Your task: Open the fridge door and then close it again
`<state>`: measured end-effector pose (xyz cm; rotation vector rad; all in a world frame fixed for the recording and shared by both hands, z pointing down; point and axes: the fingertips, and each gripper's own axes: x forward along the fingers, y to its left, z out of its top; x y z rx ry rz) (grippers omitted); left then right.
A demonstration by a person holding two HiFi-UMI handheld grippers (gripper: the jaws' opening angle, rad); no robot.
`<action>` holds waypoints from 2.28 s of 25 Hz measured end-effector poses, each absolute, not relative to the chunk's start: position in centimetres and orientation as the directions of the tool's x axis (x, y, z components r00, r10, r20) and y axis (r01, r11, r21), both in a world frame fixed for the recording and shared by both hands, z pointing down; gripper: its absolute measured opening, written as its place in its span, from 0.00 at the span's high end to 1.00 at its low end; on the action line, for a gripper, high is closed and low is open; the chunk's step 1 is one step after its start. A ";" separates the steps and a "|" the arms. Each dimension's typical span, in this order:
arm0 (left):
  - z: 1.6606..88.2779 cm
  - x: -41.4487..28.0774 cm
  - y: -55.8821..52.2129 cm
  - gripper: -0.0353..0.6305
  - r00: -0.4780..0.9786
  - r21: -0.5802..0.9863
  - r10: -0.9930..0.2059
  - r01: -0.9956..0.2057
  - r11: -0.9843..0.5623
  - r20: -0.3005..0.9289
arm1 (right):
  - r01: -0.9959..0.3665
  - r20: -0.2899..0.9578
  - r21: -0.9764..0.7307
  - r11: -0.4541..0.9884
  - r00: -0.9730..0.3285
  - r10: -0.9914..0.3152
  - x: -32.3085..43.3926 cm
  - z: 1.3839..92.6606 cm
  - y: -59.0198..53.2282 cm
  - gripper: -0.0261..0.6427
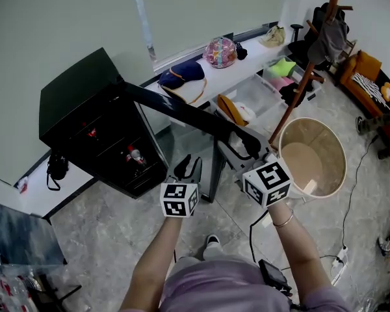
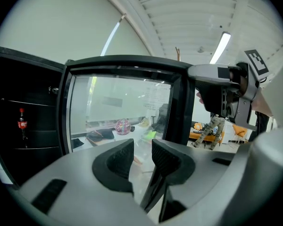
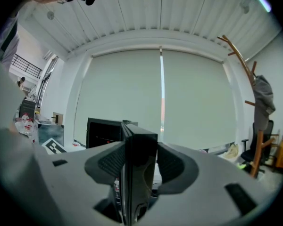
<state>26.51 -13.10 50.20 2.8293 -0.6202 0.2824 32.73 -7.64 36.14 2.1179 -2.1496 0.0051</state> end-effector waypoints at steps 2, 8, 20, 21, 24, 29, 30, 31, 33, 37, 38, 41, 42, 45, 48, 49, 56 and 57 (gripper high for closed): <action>50.4 26.6 -13.3 0.78 0.888 0.184 -0.393 -0.439 -0.879 0.239 | -0.996 0.088 0.083 0.017 -0.010 -0.996 33.5 36.2 -7.9 0.64; 50.8 26.2 -14.8 0.78 0.871 0.179 -0.421 -0.470 -0.864 0.254 | -0.997 0.075 0.071 0.005 0.001 -0.997 35.7 36.3 -8.8 0.65; 51.3 26.3 -15.8 0.78 0.855 0.189 -0.440 -0.497 -0.847 0.276 | -0.997 0.081 0.049 -0.067 0.070 -0.994 38.7 37.3 -10.1 0.66; 51.2 26.3 -15.9 0.78 0.855 0.189 -0.439 -0.496 -0.847 0.275 | -0.996 0.085 0.047 -0.072 0.076 -0.993 38.8 37.4 -10.1 0.67; 51.2 26.4 -15.9 0.78 0.856 0.187 -0.441 -0.496 -0.848 0.270 | -0.996 0.091 0.041 -0.080 0.083 -0.992 38.7 38.1 -9.7 0.68; 51.1 26.0 -15.8 0.78 0.857 0.200 -0.444 -0.498 -0.844 0.261 | -0.996 0.074 0.009 -0.086 0.087 -0.993 38.0 38.4 -8.6 0.65; 51.0 26.0 -15.7 0.78 0.858 0.203 -0.444 -0.498 -0.843 0.258 | -0.996 0.075 0.005 -0.086 0.086 -0.993 37.9 38.5 -8.4 0.64; 50.9 26.0 -15.7 0.78 0.859 0.202 -0.444 -0.496 -0.844 0.255 | -0.996 0.076 0.001 -0.087 0.086 -0.993 37.8 38.5 -8.2 0.64; 50.6 25.8 -15.6 0.78 0.860 0.199 -0.444 -0.494 -0.846 0.251 | -0.996 0.080 -0.007 -0.089 0.088 -0.993 37.7 38.6 -7.9 0.63; 50.3 25.6 -15.4 0.78 0.859 0.189 -0.449 -0.497 -0.847 0.248 | -0.996 0.083 -0.017 -0.093 0.091 -0.992 37.7 38.5 -7.4 0.62; 50.3 25.6 -15.3 0.78 0.858 0.189 -0.449 -0.498 -0.846 0.248 | -0.995 0.082 -0.018 -0.094 0.093 -0.992 37.7 38.4 -7.3 0.62; 50.2 25.3 -15.0 0.79 0.857 0.193 -0.453 -0.501 -0.844 0.245 | -0.995 0.074 -0.028 -0.096 0.094 -0.993 38.0 38.2 -7.4 0.61; 50.1 25.2 -15.0 0.79 0.856 0.194 -0.456 -0.503 -0.842 0.243 | -0.995 0.072 -0.036 -0.094 0.092 -0.993 38.2 38.1 -7.6 0.60; 49.8 25.0 -15.1 0.79 0.852 0.191 -0.466 -0.511 -0.838 0.238 | -0.996 0.071 -0.052 -0.075 0.072 -0.995 38.7 37.8 -8.5 0.58; 49.7 24.5 -15.5 0.79 0.843 0.187 -0.481 -0.526 -0.830 0.239 | -0.998 0.080 -0.054 -0.043 0.039 -0.996 39.1 37.7 -9.5 0.56; 49.7 24.3 -15.6 0.79 0.840 0.187 -0.486 -0.531 -0.826 0.240 | -0.998 0.083 -0.056 -0.031 0.027 -0.996 39.2 37.8 -9.8 0.55; 50.1 23.1 -16.5 0.79 0.817 0.192 -0.521 -0.569 -0.800 0.249 | -0.997 0.085 -0.067 0.034 -0.039 -0.996 39.6 38.0 -11.1 0.55; 50.1 22.9 -16.6 0.80 0.814 0.194 -0.524 -0.572 -0.797 0.249 | -0.996 0.083 -0.071 0.046 -0.051 -0.995 39.6 38.0 -11.3 0.55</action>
